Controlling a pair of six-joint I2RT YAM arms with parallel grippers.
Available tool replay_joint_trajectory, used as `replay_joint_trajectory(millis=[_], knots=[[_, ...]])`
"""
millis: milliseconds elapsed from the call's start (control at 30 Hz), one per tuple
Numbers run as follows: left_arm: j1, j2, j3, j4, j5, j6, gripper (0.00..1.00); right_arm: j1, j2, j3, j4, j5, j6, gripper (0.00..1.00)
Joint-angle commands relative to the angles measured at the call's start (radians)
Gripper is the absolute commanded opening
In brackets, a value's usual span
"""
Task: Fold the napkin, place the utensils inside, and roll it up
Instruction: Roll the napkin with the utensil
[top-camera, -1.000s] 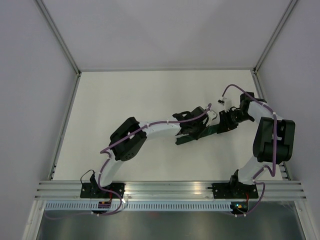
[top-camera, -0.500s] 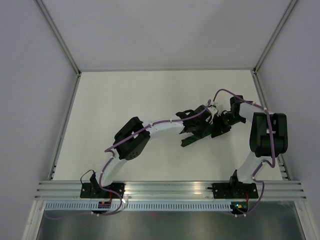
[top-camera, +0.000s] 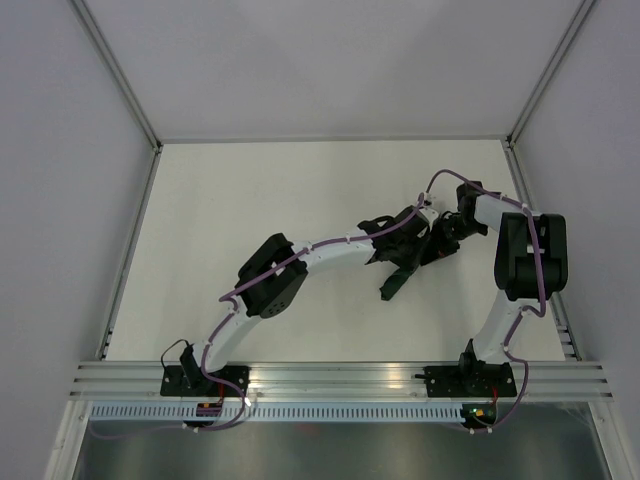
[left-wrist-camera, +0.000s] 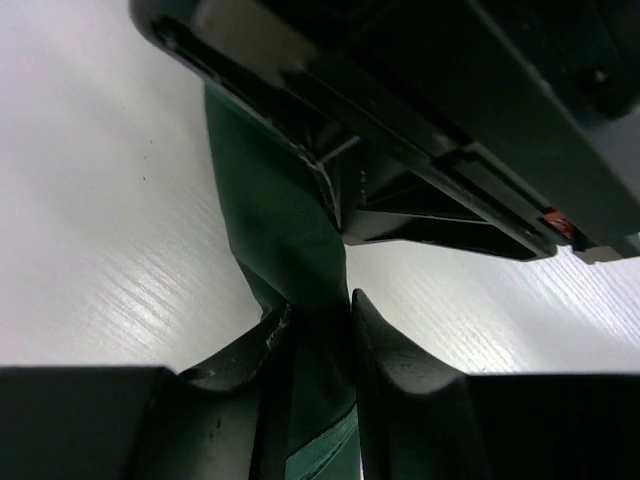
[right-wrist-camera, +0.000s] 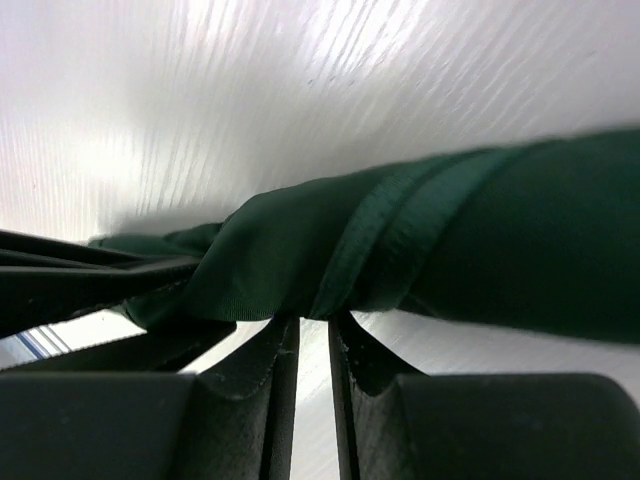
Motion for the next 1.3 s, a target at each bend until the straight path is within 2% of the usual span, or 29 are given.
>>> replay_joint_trajectory(millis=[0,367,633,967,1267], knots=[[-0.015,0.095,0.002,-0.085,0.049,-0.074,0.33,0.014,0.051,0.058,0.094,0.071,0.054,0.24],[-0.006,0.159,0.104,-0.074,0.060,-0.110,0.36,0.041,0.134,0.183,0.092,0.106,0.097,0.23],[0.008,0.164,0.107,-0.057,0.074,-0.127,0.36,0.052,0.162,0.203,0.111,0.129,0.115,0.23],[0.008,0.068,0.064,-0.055,0.049,-0.095,0.42,0.052,0.125,0.161,0.148,0.143,0.138,0.23],[0.013,-0.014,0.022,-0.057,0.031,-0.068,0.43,0.050,0.103,0.143,0.177,0.166,0.155,0.23]])
